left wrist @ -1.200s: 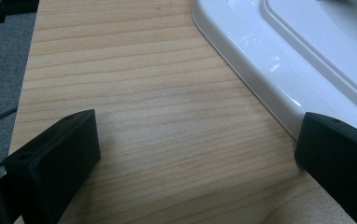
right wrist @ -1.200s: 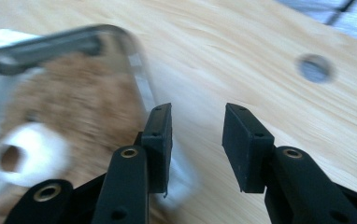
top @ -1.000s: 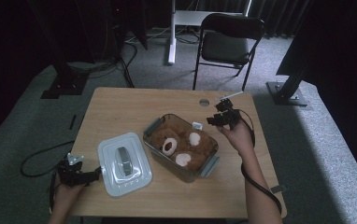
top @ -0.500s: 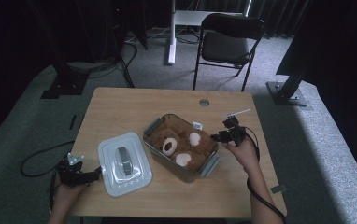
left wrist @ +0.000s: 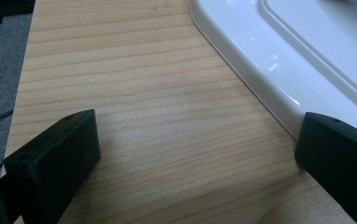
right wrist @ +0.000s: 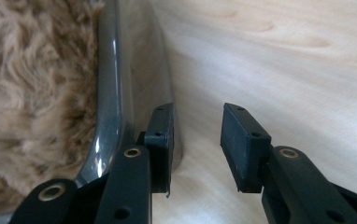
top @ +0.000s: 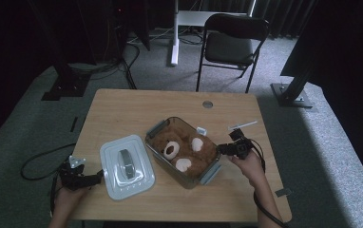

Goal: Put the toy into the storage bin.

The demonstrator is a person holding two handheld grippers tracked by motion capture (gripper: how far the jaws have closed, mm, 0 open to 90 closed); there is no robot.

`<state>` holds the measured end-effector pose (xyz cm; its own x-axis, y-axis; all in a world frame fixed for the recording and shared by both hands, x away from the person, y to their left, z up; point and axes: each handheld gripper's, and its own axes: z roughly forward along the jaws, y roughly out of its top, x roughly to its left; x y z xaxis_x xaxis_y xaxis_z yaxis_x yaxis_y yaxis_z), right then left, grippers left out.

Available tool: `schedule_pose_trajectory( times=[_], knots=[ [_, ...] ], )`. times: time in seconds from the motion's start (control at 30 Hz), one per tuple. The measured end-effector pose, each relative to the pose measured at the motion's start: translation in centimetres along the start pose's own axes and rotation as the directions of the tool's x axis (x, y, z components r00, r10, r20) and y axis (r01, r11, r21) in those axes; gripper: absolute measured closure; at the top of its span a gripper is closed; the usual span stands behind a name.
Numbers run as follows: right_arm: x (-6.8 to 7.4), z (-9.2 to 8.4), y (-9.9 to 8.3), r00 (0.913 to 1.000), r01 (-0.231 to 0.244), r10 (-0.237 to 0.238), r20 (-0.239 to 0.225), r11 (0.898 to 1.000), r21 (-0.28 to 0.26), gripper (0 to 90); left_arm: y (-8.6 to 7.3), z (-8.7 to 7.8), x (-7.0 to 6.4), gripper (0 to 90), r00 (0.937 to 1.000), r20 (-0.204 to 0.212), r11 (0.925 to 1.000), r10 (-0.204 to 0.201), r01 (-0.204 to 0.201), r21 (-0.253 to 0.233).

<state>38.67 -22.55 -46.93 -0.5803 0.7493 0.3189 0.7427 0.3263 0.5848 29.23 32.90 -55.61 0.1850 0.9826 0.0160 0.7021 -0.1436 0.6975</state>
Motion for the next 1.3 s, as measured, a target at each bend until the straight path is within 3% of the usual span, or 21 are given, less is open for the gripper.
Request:
schedule_pose_trajectory(
  times=[0.1, 0.23, 0.27, 0.33, 0.37, 0.4, 0.47, 0.53, 0.63, 0.67, 0.73, 0.83, 0.93, 1.0, 1.03, 1.3],
  knots=[
    [1.1, -0.2, -1.1, 0.999, 0.02, -0.02, -0.041, 1.0, 0.003, 65.1, 0.0, 0.0, 0.0, 0.7, 1.0, 0.001, 1.0, 0.001, -0.001, 0.001],
    [2.4, -0.3, -1.9, 0.9964, 0.064, -0.063, -0.058, 0.998, 0.021, 62.1, 0.0, 0.0, 0.0, 0.7, 1.0, 0.002, 1.0, 0.003, -0.003, 0.001],
    [2.4, -0.3, -1.9, 0.9964, 0.064, -0.063, -0.058, 0.998, 0.021, 62.1, 0.0, 0.0, 0.0, 0.7, 1.0, 0.002, 1.0, 0.003, -0.003, 0.0],
    [2.7, -0.6, -2.0, 0.9971, 0.076, -0.076, -0.003, 0.997, 0.027, 61.9, 0.0, 0.0, 0.0, 0.7, 1.0, 0.002, 1.0, 0.003, -0.003, 0.0],
    [2.8, -1.0, -2.0, 0.9971, 0.073, -0.073, 0.021, 0.997, 0.012, 62.7, 0.0, 0.0, 0.0, 0.7, 1.0, 0.002, 1.0, 0.003, -0.003, 0.0],
    [2.9, -2.1, -1.6, 0.9977, 0.062, -0.061, 0.031, 0.997, -0.039, 64.0, 0.0, 0.0, 0.0, 0.7, 1.0, 0.003, 1.0, 0.002, -0.002, 0.0],
    [3.0, -2.8, -1.4, 0.9979, 0.057, -0.054, 0.035, 0.996, -0.071, 64.7, 0.0, 0.0, 0.0, 0.7, 1.0, 0.003, 1.0, 0.004, -0.004, 0.001],
    [3.8, -4.7, -0.6, 0.9976, 0.068, -0.069, 0.003, 0.987, -0.148, 64.7, 0.0, 0.0, 0.0, 0.7, 1.0, 0.004, 1.0, 0.004, -0.004, 0.0],
    [4.8, -5.7, -0.1, 0.9953, 0.091, -0.096, -0.017, 0.978, -0.187, 64.9, 0.0, 0.0, 0.0, 0.7, 1.0, 0.006, 1.0, 0.006, -0.006, 0.0],
    [6.0, -6.4, 0.2, 0.9906, 0.116, -0.129, -0.046, 0.97, -0.215, 67.2, 0.0, 0.0, 0.0, 0.7, 1.0, 0.006, 1.0, 0.006, -0.006, 0.0],
    [6.7, -6.5, 0.4, 0.9869, 0.134, -0.15, -0.058, 0.966, -0.221, 67.3, 0.0, 0.0, 0.0, 0.7, 1.0, 0.007, 1.0, 0.007, -0.007, 0.0],
    [8.6, -6.2, 0.5, 0.9752, 0.194, -0.212, -0.065, 0.958, -0.211, 73.1, 0.0, 0.0, 0.0, 0.7, 1.0, 0.007, 1.0, 0.007, -0.007, 0.0],
    [9.5, -5.4, 0.7, 0.9643, 0.251, -0.262, -0.041, 0.952, -0.178, 78.4, 0.0, 0.0, 0.0, 0.7, 0.9999, 0.007, 1.0, 0.008, -0.008, 0.001],
    [9.5, -4.5, 1.0, 0.963, 0.26, -0.268, -0.032, 0.954, -0.15, 81.8, 0.0, 0.0, 0.0, 0.7, 0.9999, 0.007, 1.0, 0.009, -0.009, 0.001],
    [9.6, -3.3, 1.1, 0.9607, 0.273, -0.277, -0.019, 0.956, -0.106, 83.4, 0.0, 0.0, 0.0, 0.7, 0.9999, 0.007, 1.0, 0.007, -0.007, 0.0],
    [9.7, -0.6, 1.8, 0.9545, 0.298, -0.298, 0.011, 0.954, -0.019, 86.9, 0.0, 0.0, 0.0, 0.7, 0.9999, 0.008, 0.9999, 0.01, -0.01, 0.0]
  ],
)
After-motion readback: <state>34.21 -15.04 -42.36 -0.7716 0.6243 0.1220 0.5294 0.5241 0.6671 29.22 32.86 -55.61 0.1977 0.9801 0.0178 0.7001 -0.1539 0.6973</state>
